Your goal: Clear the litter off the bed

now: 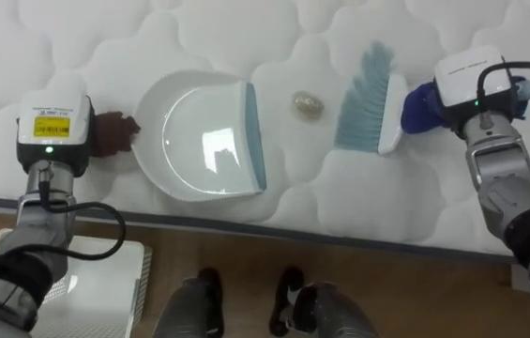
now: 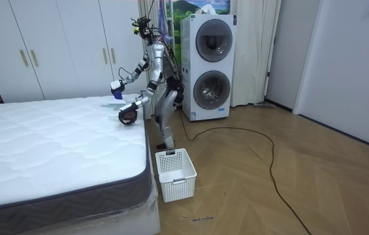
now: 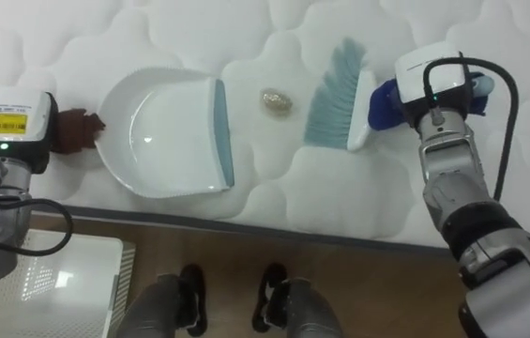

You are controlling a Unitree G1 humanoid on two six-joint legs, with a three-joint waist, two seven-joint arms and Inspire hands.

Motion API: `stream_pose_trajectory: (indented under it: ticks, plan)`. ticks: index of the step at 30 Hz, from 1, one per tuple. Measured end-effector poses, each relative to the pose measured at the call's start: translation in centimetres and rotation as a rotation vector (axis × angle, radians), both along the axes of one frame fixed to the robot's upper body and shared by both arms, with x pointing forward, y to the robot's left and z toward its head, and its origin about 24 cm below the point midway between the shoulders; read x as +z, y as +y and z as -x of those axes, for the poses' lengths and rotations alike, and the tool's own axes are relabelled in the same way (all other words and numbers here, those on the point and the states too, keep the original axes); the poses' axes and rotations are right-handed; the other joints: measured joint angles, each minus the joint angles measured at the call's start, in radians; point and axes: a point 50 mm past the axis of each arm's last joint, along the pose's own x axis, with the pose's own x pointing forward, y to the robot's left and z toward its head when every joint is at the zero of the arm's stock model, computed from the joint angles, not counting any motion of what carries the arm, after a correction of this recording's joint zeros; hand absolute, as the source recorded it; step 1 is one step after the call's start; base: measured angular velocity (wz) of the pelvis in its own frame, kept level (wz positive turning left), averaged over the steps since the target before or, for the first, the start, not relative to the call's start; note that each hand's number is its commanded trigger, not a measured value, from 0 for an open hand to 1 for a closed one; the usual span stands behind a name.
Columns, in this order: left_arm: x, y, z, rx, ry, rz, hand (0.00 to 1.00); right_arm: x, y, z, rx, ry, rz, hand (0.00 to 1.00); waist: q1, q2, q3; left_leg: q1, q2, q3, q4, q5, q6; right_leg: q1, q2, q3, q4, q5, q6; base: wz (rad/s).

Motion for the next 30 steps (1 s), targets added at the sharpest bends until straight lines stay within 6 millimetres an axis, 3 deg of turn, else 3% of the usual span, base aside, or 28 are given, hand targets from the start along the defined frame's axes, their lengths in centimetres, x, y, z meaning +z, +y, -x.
stream_pose_trajectory:
  ticks: [3, 16, 25, 30]
  plan:
    - [0.0, 0.0, 0.0, 0.001, 0.000, 0.000, 1.00, -0.4, 0.4, 0.2, -0.005, 0.010, -0.011, 1.00, -0.004, 0.001, -0.0008, 0.001, 0.002, -0.013, -0.006, 0.003, -0.006, 0.014, 0.009, -0.017, -0.020, 0.003, -0.004, 0.07]
    - [-0.8, -0.1, 0.7, 0.014, 0.036, 0.015, 1.00, -1.0, 1.5, 0.9, 0.024, 0.015, -0.038, 1.00, -0.001, 0.005, -0.0036, 0.041, 0.001, -0.003, -0.037, 0.011, -0.017, 0.041, 0.008, -0.013, -0.038, 0.006, -0.009, -0.01]
    - [-1.5, 0.1, 1.3, 0.030, 0.054, 0.012, 1.00, -0.8, 4.2, 1.4, 0.147, -0.026, -0.021, 1.00, -0.004, 0.004, -0.0048, 0.059, 0.000, 0.015, -0.042, 0.013, -0.017, 0.041, 0.010, 0.002, -0.027, 0.006, -0.010, -0.04]
    - [-1.6, 0.2, 1.5, 0.041, 0.060, 0.009, 1.00, -0.9, 5.9, 2.1, 0.211, -0.033, -0.051, 1.00, -0.011, 0.001, -0.0092, 0.061, -0.002, 0.015, -0.045, 0.017, -0.019, 0.042, 0.010, 0.003, -0.026, 0.009, -0.014, 0.00]
